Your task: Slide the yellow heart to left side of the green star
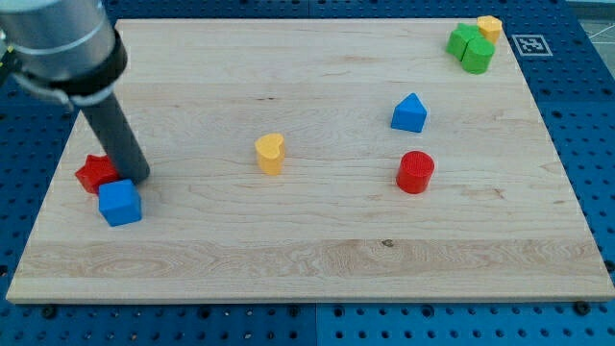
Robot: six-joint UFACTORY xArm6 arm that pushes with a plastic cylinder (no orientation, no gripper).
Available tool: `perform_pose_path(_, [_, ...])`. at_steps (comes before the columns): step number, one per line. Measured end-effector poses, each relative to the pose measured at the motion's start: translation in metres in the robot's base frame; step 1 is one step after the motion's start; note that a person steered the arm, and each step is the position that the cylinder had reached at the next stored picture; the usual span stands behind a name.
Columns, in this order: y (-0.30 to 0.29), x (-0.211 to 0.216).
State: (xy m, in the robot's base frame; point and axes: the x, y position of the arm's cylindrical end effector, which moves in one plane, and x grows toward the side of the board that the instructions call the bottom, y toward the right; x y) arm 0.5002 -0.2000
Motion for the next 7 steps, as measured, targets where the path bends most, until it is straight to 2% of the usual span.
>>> perform_pose_path(1, [0.002,0.008])
perform_pose_path(2, [0.036,0.007])
perform_pose_path(3, [0.109,-0.008])
perform_pose_path(4, [0.125,-0.010])
perform_pose_path(5, [0.134,-0.022])
perform_pose_path(7, [0.193,-0.079])
